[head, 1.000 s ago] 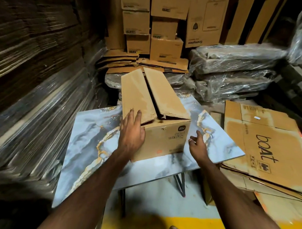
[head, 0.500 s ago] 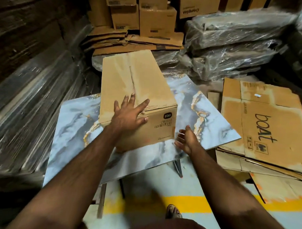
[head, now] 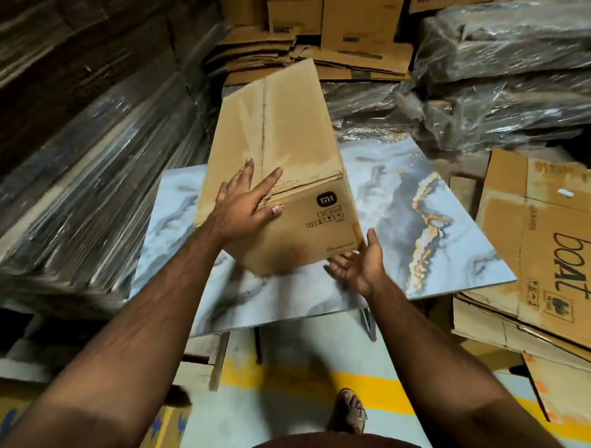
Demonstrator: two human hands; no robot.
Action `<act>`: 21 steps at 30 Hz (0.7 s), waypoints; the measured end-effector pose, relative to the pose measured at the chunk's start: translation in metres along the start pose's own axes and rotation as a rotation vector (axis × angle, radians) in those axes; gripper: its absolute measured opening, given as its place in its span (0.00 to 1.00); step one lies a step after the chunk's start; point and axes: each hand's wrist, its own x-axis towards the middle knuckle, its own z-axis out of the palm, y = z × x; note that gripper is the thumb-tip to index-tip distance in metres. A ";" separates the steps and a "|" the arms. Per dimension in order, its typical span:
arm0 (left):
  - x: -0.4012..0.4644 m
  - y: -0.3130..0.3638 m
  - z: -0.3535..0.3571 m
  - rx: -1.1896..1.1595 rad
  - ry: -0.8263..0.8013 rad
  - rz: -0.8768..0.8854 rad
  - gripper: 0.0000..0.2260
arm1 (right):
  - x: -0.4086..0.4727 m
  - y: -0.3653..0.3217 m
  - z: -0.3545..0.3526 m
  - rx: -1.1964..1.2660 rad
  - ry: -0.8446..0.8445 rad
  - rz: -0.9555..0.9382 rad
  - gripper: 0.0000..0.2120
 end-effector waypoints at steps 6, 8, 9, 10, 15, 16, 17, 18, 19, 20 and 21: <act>-0.028 -0.038 -0.008 -0.359 0.032 -0.164 0.38 | -0.019 -0.009 0.036 -0.159 -0.046 -0.225 0.09; -0.033 -0.038 -0.006 -0.479 0.095 -0.183 0.39 | -0.026 -0.025 0.053 -0.180 -0.068 -0.304 0.05; -0.035 -0.035 -0.007 -0.577 0.138 -0.189 0.39 | -0.031 -0.037 0.062 -0.207 -0.084 -0.337 0.05; -0.036 -0.031 -0.008 -0.699 0.182 -0.191 0.39 | -0.038 -0.050 0.070 -0.251 -0.099 -0.375 0.07; -0.035 -0.012 -0.004 -1.142 0.279 -0.188 0.36 | -0.064 -0.100 0.102 -0.471 -0.293 -0.524 0.20; -0.032 -0.009 0.001 -1.196 0.309 -0.192 0.36 | -0.070 -0.108 0.107 -0.552 -0.301 -0.541 0.22; -0.029 -0.005 0.004 -1.269 0.336 -0.202 0.37 | -0.074 -0.116 0.111 -0.631 -0.291 -0.561 0.22; -0.023 -0.001 0.007 -1.365 0.361 -0.216 0.37 | -0.077 -0.125 0.114 -0.694 -0.269 -0.594 0.23; -0.017 0.007 0.008 -1.485 0.375 -0.225 0.37 | -0.079 -0.135 0.119 -0.732 -0.238 -0.646 0.24; -0.010 0.015 0.009 -1.617 0.384 -0.216 0.36 | -0.081 -0.145 0.124 -0.759 -0.201 -0.707 0.25; -0.007 0.027 0.006 -1.739 0.375 -0.198 0.36 | -0.083 -0.155 0.132 -0.787 -0.155 -0.771 0.26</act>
